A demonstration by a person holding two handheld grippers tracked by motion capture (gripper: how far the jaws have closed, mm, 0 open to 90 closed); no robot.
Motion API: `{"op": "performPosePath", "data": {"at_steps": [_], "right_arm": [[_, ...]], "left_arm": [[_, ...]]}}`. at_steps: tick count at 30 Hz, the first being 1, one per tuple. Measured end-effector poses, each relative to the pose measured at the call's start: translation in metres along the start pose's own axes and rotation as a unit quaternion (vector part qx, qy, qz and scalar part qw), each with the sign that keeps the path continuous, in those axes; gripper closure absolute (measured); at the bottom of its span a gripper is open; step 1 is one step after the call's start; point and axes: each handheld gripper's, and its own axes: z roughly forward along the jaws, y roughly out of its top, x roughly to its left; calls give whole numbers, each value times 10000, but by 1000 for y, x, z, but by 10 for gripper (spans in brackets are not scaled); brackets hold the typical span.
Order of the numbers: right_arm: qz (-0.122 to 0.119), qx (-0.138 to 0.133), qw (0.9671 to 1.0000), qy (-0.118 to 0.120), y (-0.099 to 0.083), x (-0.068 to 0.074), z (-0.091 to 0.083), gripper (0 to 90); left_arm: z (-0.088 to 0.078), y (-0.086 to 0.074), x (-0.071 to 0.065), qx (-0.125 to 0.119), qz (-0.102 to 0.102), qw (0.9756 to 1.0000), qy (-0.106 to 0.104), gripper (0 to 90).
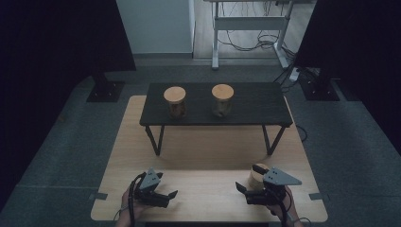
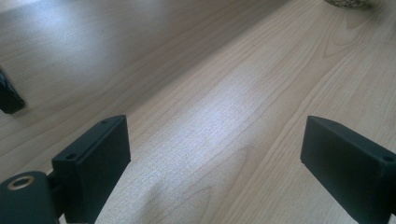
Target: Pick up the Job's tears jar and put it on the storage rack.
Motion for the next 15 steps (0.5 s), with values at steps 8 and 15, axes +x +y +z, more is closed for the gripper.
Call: {"op": "performPosePath", "data": {"at_steps": [8, 15], "right_arm": [[-104, 6, 9999, -136, -4, -1, -6, 97], [-36, 25, 9997, -253, -12, -5, -13, 92]], "left_arm": [[-1, 0, 0, -12, 15, 10000, 24, 81], [-2, 0, 1, -24, 20, 10000, 39, 81]]}}
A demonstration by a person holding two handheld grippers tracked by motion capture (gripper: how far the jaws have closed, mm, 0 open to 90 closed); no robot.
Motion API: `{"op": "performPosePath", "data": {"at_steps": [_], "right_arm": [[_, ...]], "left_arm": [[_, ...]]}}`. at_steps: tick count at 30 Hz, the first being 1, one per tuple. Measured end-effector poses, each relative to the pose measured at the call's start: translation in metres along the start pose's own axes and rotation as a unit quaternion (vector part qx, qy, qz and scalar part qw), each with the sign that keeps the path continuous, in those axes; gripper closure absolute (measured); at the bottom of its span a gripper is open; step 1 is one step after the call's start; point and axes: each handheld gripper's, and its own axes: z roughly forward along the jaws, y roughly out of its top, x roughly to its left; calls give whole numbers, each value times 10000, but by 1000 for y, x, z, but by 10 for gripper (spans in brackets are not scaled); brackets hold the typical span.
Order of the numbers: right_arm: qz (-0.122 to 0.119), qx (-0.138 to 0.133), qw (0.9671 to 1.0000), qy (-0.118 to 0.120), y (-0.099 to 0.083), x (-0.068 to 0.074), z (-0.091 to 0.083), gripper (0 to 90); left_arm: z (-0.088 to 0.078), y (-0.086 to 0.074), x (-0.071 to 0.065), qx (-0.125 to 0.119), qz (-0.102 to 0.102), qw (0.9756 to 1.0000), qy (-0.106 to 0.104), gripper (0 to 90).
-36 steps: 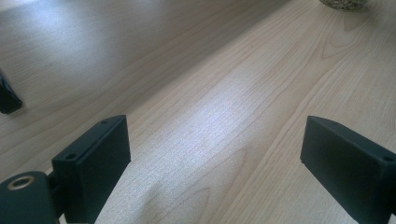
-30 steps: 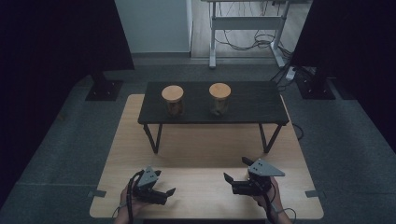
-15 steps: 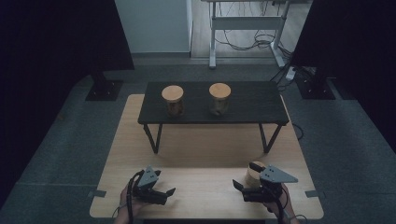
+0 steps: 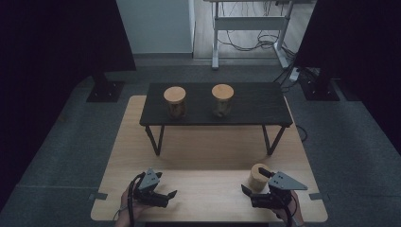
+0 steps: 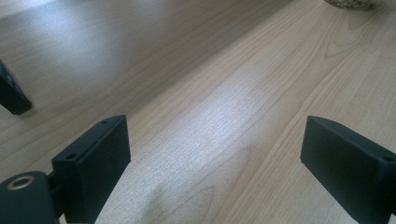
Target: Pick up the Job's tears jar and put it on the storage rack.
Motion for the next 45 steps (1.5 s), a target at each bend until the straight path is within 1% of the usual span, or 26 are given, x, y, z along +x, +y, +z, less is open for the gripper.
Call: {"op": "performPosePath", "data": {"at_steps": [2, 13, 20, 29, 38, 45], "right_arm": [[63, -22, 10000, -13, -2, -1, -2, 91], [113, 8, 9998, -162, -10, -3, -10, 83], [181, 144, 9994, -269, -16, -8, -6, 73], [215, 182, 9988, -395, -19, -13, -5, 66], [214, 245, 9984, -462, -21, -15, -4, 61], [221, 250, 9984, -465, -22, -15, -4, 59]], "left_arm": [[0, 0, 0, 7, -1, 10000, -2, 81], [1, 0, -1, 12, 5, 10000, -26, 81], [2, 0, -1, 21, 9, 10000, -36, 81], [3, 0, -1, 45, 8, 10000, -41, 81], [3, 0, -2, 47, 18, 10000, -52, 81], [1, 1, -2, 11, 31, 10000, -38, 81]]}}
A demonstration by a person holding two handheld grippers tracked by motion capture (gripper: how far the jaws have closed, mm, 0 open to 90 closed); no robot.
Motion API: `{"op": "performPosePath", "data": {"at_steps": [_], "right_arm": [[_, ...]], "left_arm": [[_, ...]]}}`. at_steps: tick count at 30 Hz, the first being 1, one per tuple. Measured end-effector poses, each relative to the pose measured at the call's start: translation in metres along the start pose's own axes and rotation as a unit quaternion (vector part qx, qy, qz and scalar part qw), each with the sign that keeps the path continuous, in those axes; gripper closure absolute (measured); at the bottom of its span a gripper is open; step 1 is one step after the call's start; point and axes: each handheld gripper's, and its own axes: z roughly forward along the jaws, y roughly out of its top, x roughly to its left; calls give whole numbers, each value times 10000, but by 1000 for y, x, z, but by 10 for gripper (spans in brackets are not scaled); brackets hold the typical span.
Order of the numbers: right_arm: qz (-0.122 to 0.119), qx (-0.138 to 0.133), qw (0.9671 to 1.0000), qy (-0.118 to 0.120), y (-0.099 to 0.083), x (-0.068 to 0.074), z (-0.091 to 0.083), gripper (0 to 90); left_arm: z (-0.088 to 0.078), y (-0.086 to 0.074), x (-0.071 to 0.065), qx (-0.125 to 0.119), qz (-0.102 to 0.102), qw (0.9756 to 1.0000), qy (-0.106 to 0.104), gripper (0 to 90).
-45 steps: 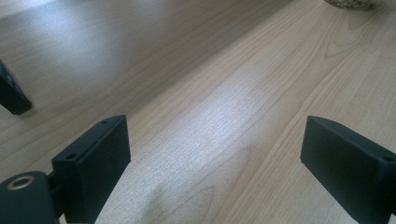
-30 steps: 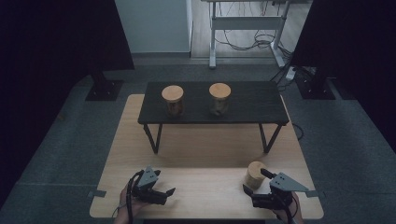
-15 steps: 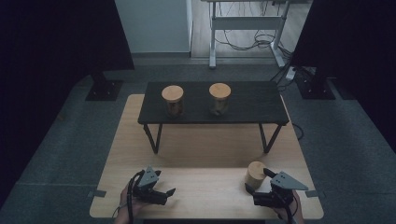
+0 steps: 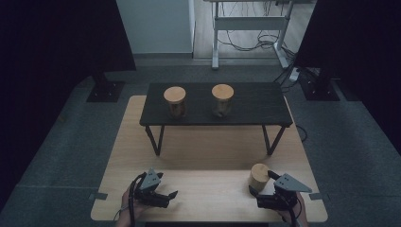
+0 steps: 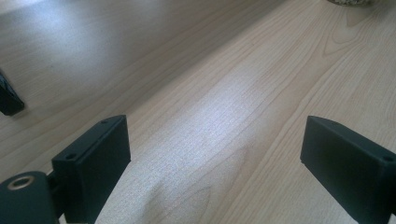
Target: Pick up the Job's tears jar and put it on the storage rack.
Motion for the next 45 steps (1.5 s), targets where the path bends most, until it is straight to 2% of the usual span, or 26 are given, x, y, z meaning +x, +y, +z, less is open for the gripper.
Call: {"op": "performPosePath", "data": {"at_steps": [9, 30, 45], "right_arm": [[-22, -2, 10000, 4, 0, 1, 1, 53], [-6, 67, 9996, -281, -4, -8, 0, 49], [-8, 282, 9986, -448, -10, -13, 15, 46]], "left_arm": [[-1, 0, 0, -3, 9, 10000, 12, 81], [-2, 1, 1, -20, 4, 10000, 18, 81], [-1, 1, 0, -2, 13, 10000, 5, 81]]}}
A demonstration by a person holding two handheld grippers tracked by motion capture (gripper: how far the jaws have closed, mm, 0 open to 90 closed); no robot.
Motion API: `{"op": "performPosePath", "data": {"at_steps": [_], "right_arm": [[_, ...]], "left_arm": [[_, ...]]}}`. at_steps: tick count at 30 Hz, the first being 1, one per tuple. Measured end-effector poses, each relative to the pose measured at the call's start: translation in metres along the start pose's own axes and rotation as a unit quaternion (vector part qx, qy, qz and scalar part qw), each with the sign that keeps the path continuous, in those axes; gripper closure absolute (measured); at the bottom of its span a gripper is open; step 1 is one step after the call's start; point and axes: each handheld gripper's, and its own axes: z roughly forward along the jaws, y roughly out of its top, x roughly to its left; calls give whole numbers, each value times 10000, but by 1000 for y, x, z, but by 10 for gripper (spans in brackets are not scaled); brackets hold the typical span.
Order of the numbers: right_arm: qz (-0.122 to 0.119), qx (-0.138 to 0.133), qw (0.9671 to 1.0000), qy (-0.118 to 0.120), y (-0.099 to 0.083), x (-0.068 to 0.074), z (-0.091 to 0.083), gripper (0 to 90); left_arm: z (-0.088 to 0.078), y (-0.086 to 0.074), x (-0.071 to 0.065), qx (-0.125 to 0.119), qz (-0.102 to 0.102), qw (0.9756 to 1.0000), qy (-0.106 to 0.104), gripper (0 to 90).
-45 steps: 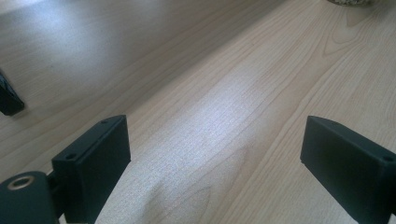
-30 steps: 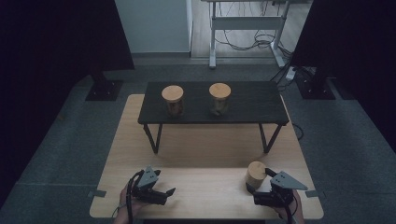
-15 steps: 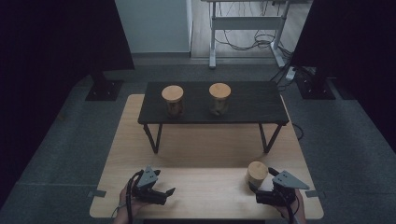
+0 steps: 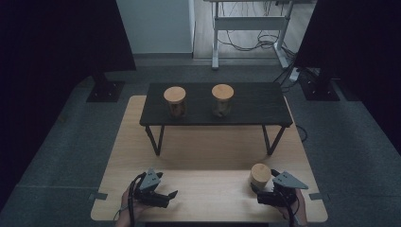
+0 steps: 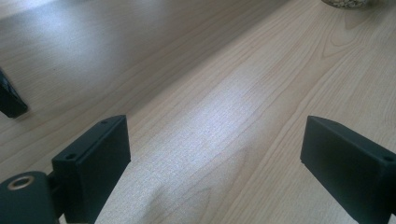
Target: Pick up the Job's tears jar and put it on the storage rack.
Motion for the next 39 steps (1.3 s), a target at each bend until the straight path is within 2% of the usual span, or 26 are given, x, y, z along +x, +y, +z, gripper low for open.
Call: {"op": "performPosePath", "data": {"at_steps": [15, 25, 33, 39], "right_arm": [[71, 160, 9998, 9, -1, 0, 16, 50], [1, 303, 9994, -158, 1, 2, 31, 79], [-4, 375, 9990, -254, 2, 3, 36, 98], [-13, 406, 9982, -438, 3, 4, 38, 151]], "left_arm": [[1, 0, 0, 15, 9, 10000, -17, 81], [2, 1, -2, 7, 12, 10000, -69, 81], [4, 0, -2, 54, 34, 10000, -66, 81], [5, 0, -2, 63, 26, 10000, -60, 81]]}}
